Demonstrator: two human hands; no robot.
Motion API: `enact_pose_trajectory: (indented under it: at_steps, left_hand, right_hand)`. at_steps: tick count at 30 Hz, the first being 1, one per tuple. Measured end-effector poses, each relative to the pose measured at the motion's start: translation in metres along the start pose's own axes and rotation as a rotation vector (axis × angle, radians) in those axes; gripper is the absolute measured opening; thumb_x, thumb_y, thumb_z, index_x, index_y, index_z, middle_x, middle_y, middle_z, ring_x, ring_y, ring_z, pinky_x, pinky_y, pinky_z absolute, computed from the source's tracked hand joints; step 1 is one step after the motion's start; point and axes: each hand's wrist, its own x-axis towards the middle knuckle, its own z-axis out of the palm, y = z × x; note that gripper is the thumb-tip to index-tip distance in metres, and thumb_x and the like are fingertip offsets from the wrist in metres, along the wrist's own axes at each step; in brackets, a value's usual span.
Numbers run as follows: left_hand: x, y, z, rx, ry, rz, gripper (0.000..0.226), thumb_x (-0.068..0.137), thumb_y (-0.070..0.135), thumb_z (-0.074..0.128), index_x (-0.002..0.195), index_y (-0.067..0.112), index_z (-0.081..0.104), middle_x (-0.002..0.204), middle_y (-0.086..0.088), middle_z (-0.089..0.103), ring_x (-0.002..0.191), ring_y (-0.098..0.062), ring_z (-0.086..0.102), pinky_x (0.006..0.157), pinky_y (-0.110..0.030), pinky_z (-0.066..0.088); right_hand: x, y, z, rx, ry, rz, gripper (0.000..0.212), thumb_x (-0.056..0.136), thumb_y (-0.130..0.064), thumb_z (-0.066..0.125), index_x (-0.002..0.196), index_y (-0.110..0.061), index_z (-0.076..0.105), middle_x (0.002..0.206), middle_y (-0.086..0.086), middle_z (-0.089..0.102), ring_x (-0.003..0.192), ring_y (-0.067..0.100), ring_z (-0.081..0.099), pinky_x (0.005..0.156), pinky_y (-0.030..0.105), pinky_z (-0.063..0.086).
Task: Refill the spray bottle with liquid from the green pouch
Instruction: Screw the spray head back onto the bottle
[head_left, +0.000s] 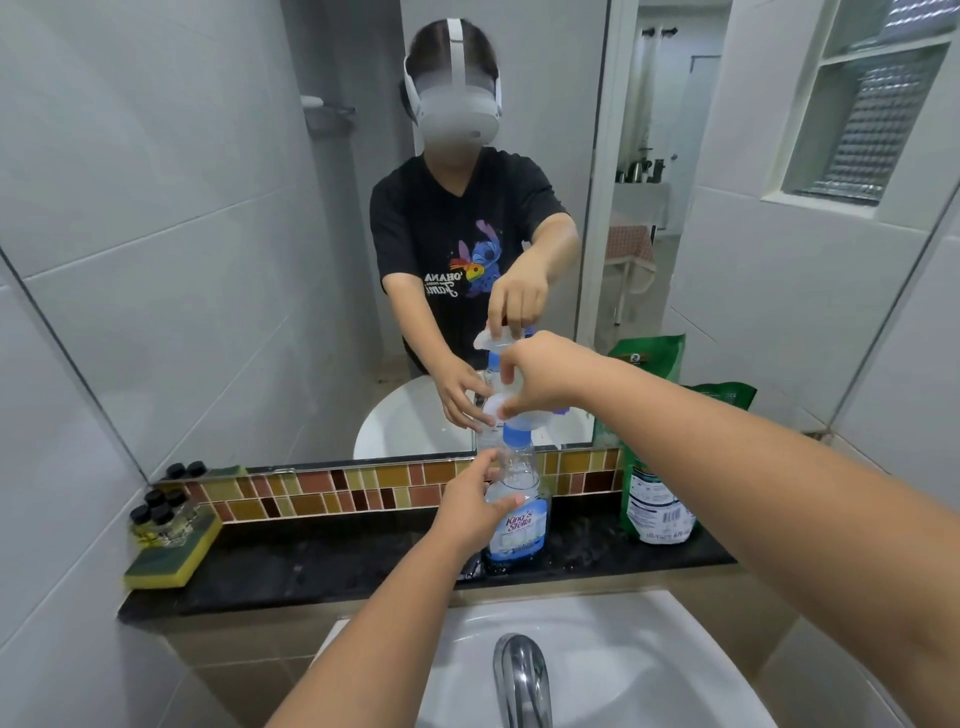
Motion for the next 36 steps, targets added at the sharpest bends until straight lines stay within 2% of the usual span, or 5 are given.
enact_pose_trajectory:
  at_steps: [6, 14, 20, 24, 36]
  left_hand:
    - [-0.002, 0.001, -0.002, -0.018, -0.038, 0.001, 0.053, 0.085, 0.020, 0.073, 0.102, 0.062, 0.047, 0.110, 0.020, 0.057, 0.107, -0.010, 0.056, 0.063, -0.022, 0.055]
    - [0.000, 0.000, -0.002, -0.018, -0.064, -0.010, 0.052, 0.085, 0.019, 0.073, 0.101, 0.061, 0.047, 0.111, 0.017, 0.057, 0.098, -0.003, 0.057, 0.059, -0.019, 0.053]
    - [0.002, -0.005, 0.000, 0.023, -0.024, -0.026, 0.054, 0.085, 0.022, 0.073, 0.122, 0.051, 0.044, 0.113, 0.015, 0.054, 0.109, -0.010, 0.051, 0.076, -0.026, 0.052]
    - [0.003, -0.005, -0.001, 0.086, -0.027, -0.039, 0.058, 0.088, 0.023, 0.070, 0.135, 0.041, 0.041, 0.123, 0.010, 0.054, 0.113, -0.012, 0.049, 0.089, -0.039, 0.053]
    - [0.002, 0.011, 0.028, -0.002, 0.158, 0.049, 0.037, 0.079, 0.049, 0.073, 0.109, 0.039, 0.053, 0.105, 0.022, 0.058, 0.098, -0.004, 0.055, 0.063, -0.013, 0.040]
  right_hand:
    - [0.000, 0.005, 0.002, 0.307, -0.033, 0.136, 0.020, 0.097, -0.021, 0.047, 0.108, -0.021, 0.063, 0.078, 0.000, 0.062, 0.057, 0.012, 0.061, 0.047, 0.022, 0.044]
    - [-0.009, 0.023, -0.019, -0.003, -0.261, -0.191, 0.040, 0.080, -0.024, 0.076, 0.115, -0.042, 0.067, 0.148, -0.004, 0.038, 0.132, 0.020, 0.036, 0.100, 0.034, 0.034]
    - [-0.003, 0.009, -0.006, -0.006, -0.146, -0.127, 0.043, 0.076, -0.047, 0.076, 0.105, -0.015, 0.073, 0.095, 0.001, 0.071, 0.086, 0.020, 0.064, 0.057, 0.023, 0.040]
    - [-0.004, 0.006, -0.009, -0.026, -0.129, -0.105, 0.040, 0.076, -0.048, 0.075, 0.096, -0.014, 0.074, 0.087, 0.004, 0.072, 0.081, 0.020, 0.064, 0.056, 0.024, 0.042]
    - [-0.002, 0.010, 0.002, -0.057, -0.060, -0.096, 0.036, 0.080, -0.043, 0.072, 0.107, -0.018, 0.071, 0.086, 0.002, 0.066, 0.070, 0.015, 0.056, 0.053, 0.025, 0.037]
